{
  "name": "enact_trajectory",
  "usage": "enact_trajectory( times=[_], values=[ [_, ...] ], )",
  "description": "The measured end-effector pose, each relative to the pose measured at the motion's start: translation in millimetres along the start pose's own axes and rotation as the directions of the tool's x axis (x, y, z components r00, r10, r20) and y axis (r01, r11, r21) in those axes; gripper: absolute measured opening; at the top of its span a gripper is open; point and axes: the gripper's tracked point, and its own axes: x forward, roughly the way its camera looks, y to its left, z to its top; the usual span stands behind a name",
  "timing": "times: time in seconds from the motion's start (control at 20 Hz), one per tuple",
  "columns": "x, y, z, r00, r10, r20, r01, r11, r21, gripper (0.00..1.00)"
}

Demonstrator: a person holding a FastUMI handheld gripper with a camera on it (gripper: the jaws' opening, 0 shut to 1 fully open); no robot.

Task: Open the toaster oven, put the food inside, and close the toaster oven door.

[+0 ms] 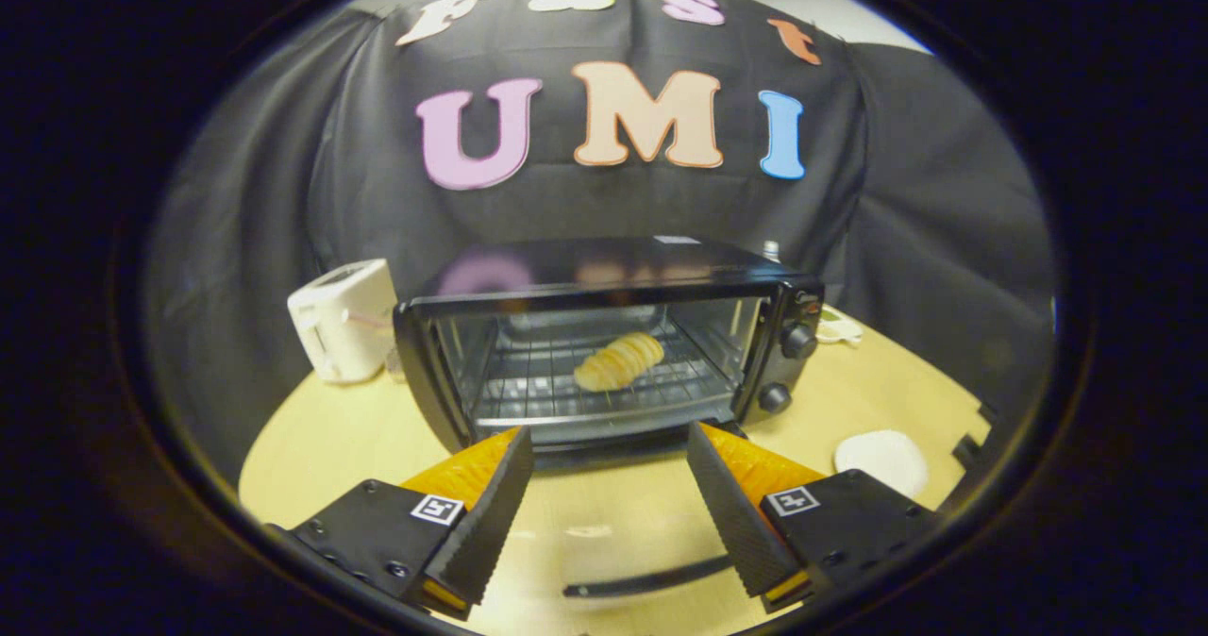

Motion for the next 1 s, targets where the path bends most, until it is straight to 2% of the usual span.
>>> enact_trajectory(
  times=[0.3,0.5,0.7,1.0],
  values=[
    [-55,27,-54,0.997,0.053,-0.06,-0.057,0.997,-0.061,1.0],
    [-81,35,-85,0.992,0.089,-0.088,-0.093,0.995,-0.044,0.99],
    [-88,11,-108,0.992,0.042,-0.122,-0.049,0.997,-0.054,0.99],
    [-76,-1,-127,0.986,0.058,-0.155,-0.054,0.998,0.03,0.99]
  ],
)
